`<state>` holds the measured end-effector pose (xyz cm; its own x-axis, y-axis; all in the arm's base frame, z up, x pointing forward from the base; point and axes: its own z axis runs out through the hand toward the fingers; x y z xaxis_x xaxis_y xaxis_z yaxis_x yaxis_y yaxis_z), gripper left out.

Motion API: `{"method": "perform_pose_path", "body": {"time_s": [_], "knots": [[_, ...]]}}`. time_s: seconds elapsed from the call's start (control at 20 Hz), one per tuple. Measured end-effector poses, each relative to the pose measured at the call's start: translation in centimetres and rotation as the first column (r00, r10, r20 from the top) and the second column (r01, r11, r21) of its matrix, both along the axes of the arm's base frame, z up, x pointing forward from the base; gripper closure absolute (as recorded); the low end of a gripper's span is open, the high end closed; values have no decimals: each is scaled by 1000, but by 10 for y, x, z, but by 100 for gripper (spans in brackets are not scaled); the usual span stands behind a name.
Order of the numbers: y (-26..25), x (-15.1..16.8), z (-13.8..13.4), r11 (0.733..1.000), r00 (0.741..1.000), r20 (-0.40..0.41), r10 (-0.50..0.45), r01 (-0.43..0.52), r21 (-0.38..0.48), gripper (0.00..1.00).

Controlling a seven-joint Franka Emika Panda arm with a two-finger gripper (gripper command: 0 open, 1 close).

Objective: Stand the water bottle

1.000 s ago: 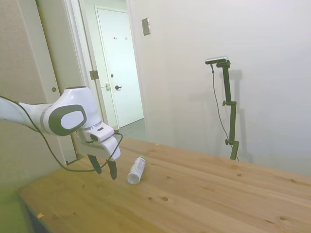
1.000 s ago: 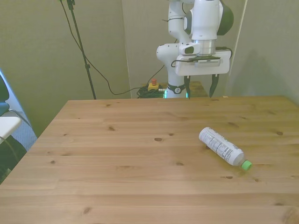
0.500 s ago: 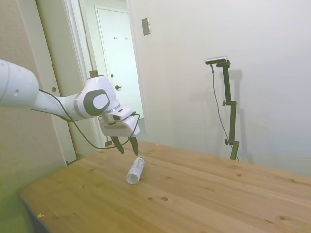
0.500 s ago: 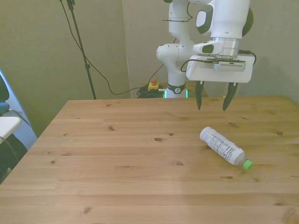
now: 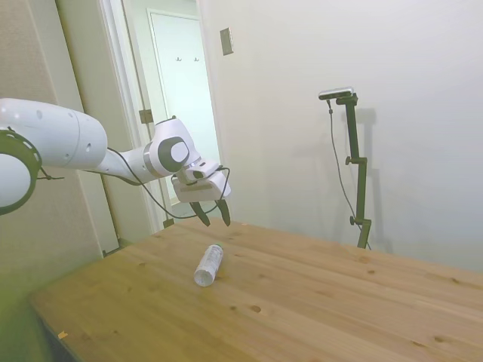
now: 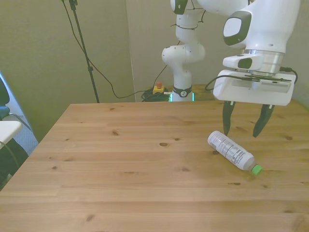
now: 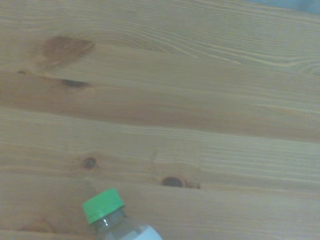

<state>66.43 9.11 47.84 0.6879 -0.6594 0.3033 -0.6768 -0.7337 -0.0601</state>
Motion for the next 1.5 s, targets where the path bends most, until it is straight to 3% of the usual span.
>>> {"method": "perform_pose_path", "body": {"time_s": [0.2, 0.6, 0.95, 1.0, 1.5], "knots": [[12, 21, -19, 1000, 999, -43, 15, -14, 15, 0], [40, 57, -85, 998, 989, -139, 57, -53, 35, 0], [47, 65, -106, 997, 981, -181, 70, -66, 29, 0], [47, 65, -107, 997, 980, -185, 75, -71, 30, 100], [42, 62, -111, 994, 968, -229, 104, -96, 48, 100]]}}
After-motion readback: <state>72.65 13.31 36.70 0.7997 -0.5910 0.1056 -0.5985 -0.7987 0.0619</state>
